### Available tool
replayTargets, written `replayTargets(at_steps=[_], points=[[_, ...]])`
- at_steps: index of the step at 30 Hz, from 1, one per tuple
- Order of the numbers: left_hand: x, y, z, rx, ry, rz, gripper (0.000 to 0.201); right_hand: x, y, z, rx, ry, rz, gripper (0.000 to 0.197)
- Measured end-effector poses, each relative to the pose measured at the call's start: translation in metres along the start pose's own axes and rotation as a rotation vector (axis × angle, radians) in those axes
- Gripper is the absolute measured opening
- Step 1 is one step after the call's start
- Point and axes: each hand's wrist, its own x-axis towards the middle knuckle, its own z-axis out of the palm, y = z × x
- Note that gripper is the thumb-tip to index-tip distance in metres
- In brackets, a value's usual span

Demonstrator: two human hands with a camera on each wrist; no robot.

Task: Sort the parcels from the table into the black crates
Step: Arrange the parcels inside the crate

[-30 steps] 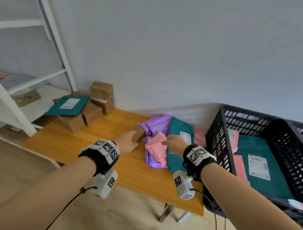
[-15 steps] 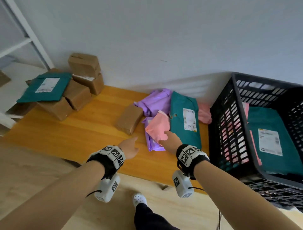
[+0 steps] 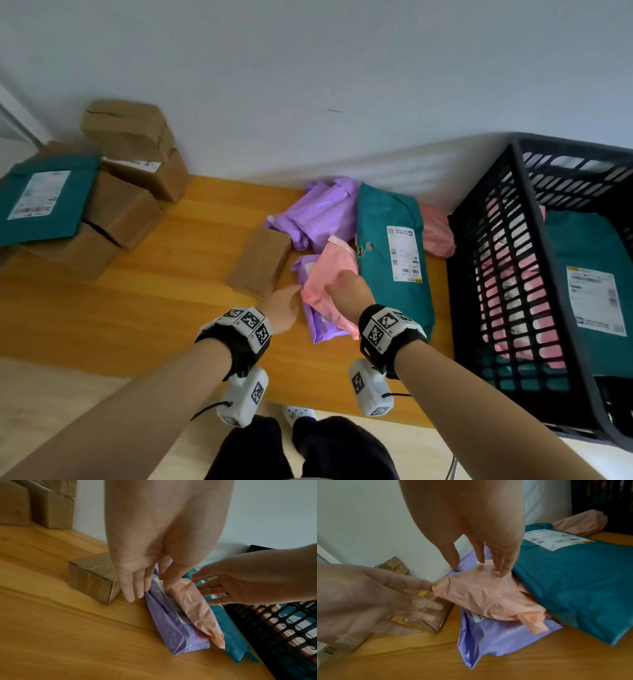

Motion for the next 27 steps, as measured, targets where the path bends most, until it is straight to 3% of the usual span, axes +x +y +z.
replayTargets(at_steps=[4,9,13,18,20,23,27], points=[[0.017,-0.006,-0.006,-0.084,-0.055,0.037,0.052,0.012,-0.008,0.011,-0.065,0.117,0.011,0.044],[0.031,-0.009,-0.018,-0.185,-0.188,0.093,0.028,0.014,-0.021,0.014,-0.036,0.119,0.160,0.066],[0.040,-0.009,-0.025,-0.240,-0.294,0.076,0.030,0.016,-0.031,0.024,-0.041,0.120,0.258,0.077],[0.030,-0.004,-0.029,-0.459,-0.531,-0.065,0.027,0.014,-0.039,0.035,-0.071,0.176,0.348,0.084],[0.027,-0.007,-0.027,-0.566,-0.537,-0.128,0.031,0.014,-0.038,0.035,-0.099,0.179,0.365,0.086],[0.026,-0.010,-0.026,-0.482,-0.539,-0.055,0.044,0.012,-0.037,0.031,-0.146,0.204,0.389,0.078],[0.022,-0.010,-0.030,-0.369,-0.545,0.017,0.050,0.005,-0.039,0.021,-0.179,0.244,0.387,0.042]])
